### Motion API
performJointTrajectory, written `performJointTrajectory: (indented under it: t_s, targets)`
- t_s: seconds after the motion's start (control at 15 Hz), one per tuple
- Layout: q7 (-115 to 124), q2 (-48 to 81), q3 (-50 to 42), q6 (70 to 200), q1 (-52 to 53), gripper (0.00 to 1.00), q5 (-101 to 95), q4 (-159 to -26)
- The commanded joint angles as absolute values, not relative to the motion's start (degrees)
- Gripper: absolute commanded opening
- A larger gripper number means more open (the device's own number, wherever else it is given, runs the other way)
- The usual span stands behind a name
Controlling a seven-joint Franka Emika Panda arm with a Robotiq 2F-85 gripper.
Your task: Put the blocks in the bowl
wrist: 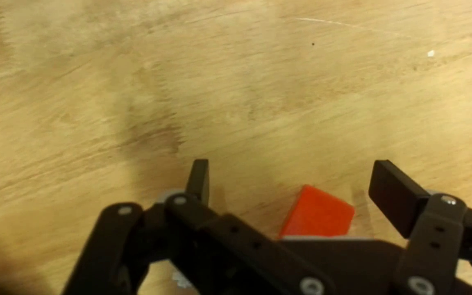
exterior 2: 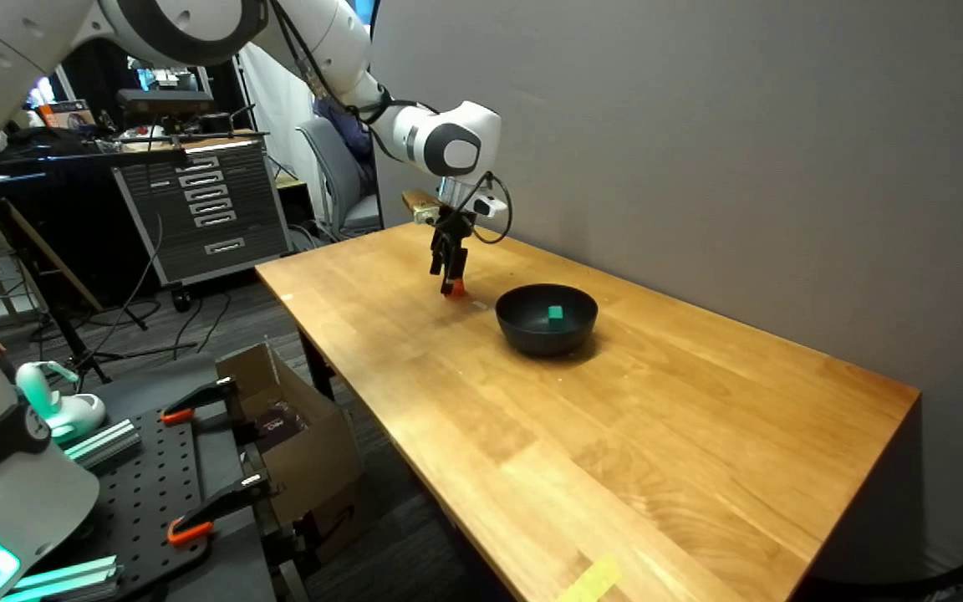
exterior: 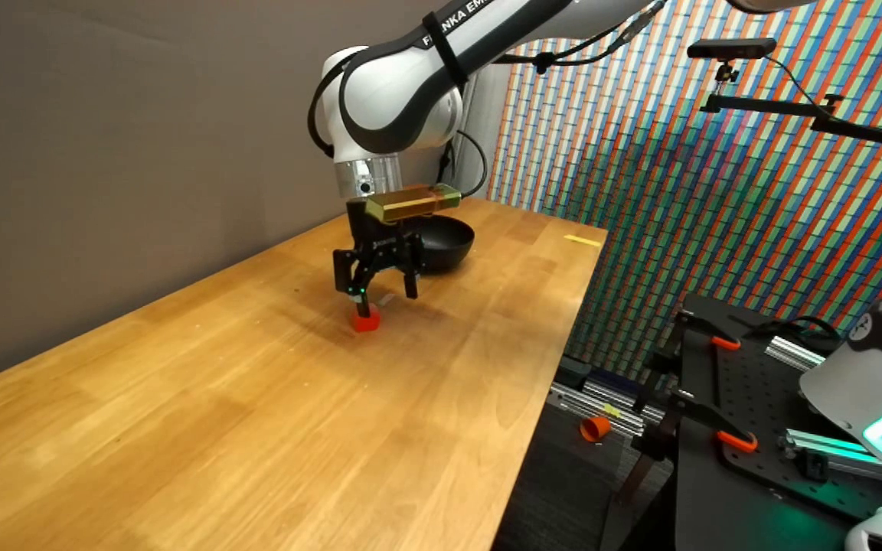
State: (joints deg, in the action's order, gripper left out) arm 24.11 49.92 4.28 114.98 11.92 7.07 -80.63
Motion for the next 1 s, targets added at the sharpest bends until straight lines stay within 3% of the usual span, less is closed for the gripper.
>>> performJointTrajectory:
  t_s: [0.0,0.2,0.33,0.4,0.47,0.53,0.93]
  targets:
    - [23.5,53.6,4.7,114.25,11.97,1.0,8.96,-74.13]
    - [23.99,55.22,4.23,115.67,12.22,1.0,8.69,-72.13]
    - [23.95,56.26,4.13,116.27,11.92,0.92,8.87,-71.51]
    - [23.92,56.89,4.13,116.56,11.78,0.94,8.99,-71.27]
    - [23.98,57.32,4.01,116.88,11.82,0.67,8.83,-71.24]
    - [24.03,57.81,3.91,116.59,11.82,0.67,8.7,-70.93]
    - [24.08,55.93,2.98,116.39,11.76,0.19,7.8,-72.24]
